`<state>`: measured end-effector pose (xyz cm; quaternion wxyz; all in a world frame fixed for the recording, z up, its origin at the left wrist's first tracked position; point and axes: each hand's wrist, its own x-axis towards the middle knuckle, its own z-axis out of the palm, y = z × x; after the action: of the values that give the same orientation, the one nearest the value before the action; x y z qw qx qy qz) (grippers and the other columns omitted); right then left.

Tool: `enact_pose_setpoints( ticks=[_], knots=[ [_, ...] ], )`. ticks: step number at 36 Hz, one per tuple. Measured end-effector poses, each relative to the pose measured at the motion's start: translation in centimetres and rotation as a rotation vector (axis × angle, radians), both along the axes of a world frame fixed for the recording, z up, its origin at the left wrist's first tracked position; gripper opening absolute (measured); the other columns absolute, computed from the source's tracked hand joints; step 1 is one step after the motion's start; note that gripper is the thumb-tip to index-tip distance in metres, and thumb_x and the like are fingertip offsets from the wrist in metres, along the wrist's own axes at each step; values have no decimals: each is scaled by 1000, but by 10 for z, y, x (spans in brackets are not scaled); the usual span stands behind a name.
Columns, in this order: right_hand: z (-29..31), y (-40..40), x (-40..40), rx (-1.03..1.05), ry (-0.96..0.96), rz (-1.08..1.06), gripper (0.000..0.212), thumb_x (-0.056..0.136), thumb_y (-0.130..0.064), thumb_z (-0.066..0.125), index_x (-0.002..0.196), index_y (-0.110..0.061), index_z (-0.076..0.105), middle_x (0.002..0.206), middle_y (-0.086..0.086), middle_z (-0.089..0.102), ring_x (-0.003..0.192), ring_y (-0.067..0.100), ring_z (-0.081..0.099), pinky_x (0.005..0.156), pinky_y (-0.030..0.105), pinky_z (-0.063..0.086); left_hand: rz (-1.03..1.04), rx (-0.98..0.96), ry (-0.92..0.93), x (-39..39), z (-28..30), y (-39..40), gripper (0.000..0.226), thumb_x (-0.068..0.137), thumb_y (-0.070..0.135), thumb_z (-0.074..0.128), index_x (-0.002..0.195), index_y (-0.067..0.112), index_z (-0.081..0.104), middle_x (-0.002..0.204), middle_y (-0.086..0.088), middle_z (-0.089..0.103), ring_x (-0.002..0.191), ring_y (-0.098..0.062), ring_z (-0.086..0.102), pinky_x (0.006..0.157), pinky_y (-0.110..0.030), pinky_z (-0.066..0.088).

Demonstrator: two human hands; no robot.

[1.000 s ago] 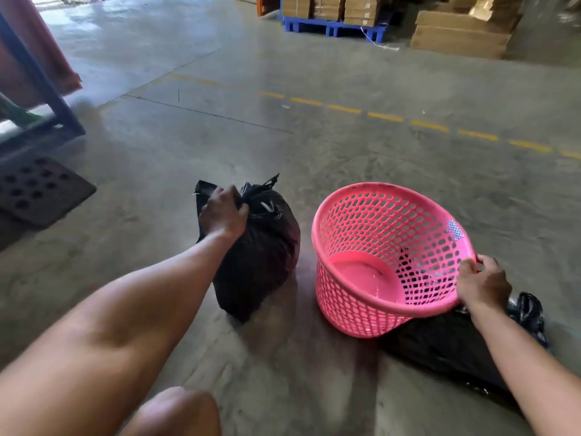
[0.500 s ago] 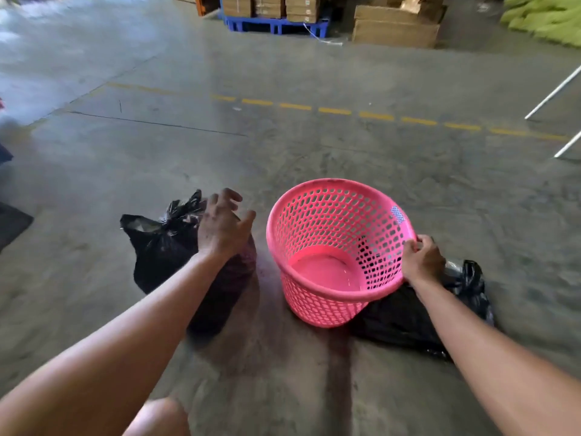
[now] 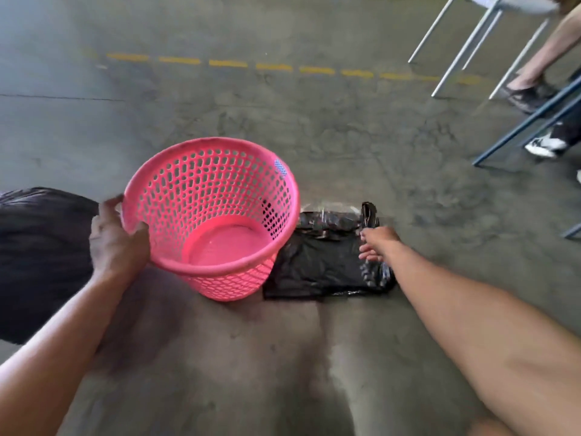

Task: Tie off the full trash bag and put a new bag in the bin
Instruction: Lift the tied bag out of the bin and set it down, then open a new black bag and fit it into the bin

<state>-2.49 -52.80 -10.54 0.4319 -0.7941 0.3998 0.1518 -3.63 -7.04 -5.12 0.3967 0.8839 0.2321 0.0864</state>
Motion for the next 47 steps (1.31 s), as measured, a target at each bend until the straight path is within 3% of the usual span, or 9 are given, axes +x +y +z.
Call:
enact_pose_setpoints(
  ticks=[8,13,18,21,27,38,40,43,47],
  knots=[
    [-141,34,-47,383,124,-512,30,83,-28,53,107,-10,57,111,18,65,95,36,73,37,24,47,63,-55,-16,5,-3,-1,57,87,22,58,143,27,49,136,-17,60,125,-37,57,112,-45,41],
    [-206,43,-40,433,35,-683,47,62,-38,76,98,-11,63,106,12,71,77,28,72,40,25,48,72,-77,-12,5,-4,2,57,87,27,58,142,32,49,133,-13,63,123,-32,59,110,-46,43],
    [-157,68,-45,453,-4,-789,32,70,-35,81,74,-12,59,72,0,55,50,12,44,45,25,36,72,-83,-18,5,-4,1,58,87,27,59,143,33,49,133,-12,63,123,-31,60,111,-46,43],
    [-146,69,-40,475,-58,-784,36,71,-34,81,88,-11,60,69,2,51,52,15,42,48,29,35,74,-76,-26,6,-6,2,58,86,28,58,142,34,49,132,-12,63,122,-31,60,110,-46,43],
    [-124,65,-13,489,-300,-782,62,62,-29,76,118,-7,63,114,13,71,97,35,70,89,52,59,66,-64,-26,7,-4,1,56,87,27,57,142,34,48,132,-13,60,121,-33,58,108,-47,43],
    [93,81,23,134,-778,-467,50,84,-38,64,106,6,66,117,20,70,106,29,67,93,39,54,54,-71,-6,1,6,-8,57,91,16,55,146,26,45,137,-21,51,124,-42,54,107,-46,40],
    [145,93,22,201,-908,-426,20,90,-25,65,82,-7,64,97,8,70,88,20,67,78,30,54,48,-66,2,1,8,-8,57,91,16,56,146,25,44,134,-22,52,121,-44,56,104,-47,42],
    [209,117,18,355,-1023,-338,21,91,-18,65,72,-14,60,80,-3,66,69,7,65,67,25,53,30,-73,54,1,14,-7,60,89,17,58,147,26,42,134,-23,48,117,-46,57,103,-48,44],
    [256,161,16,644,-1067,-223,14,87,-20,70,85,-6,70,102,20,75,97,36,74,88,53,59,74,90,48,0,23,-9,64,83,32,72,142,24,49,134,-20,39,126,-44,45,108,-54,38]
  ],
)
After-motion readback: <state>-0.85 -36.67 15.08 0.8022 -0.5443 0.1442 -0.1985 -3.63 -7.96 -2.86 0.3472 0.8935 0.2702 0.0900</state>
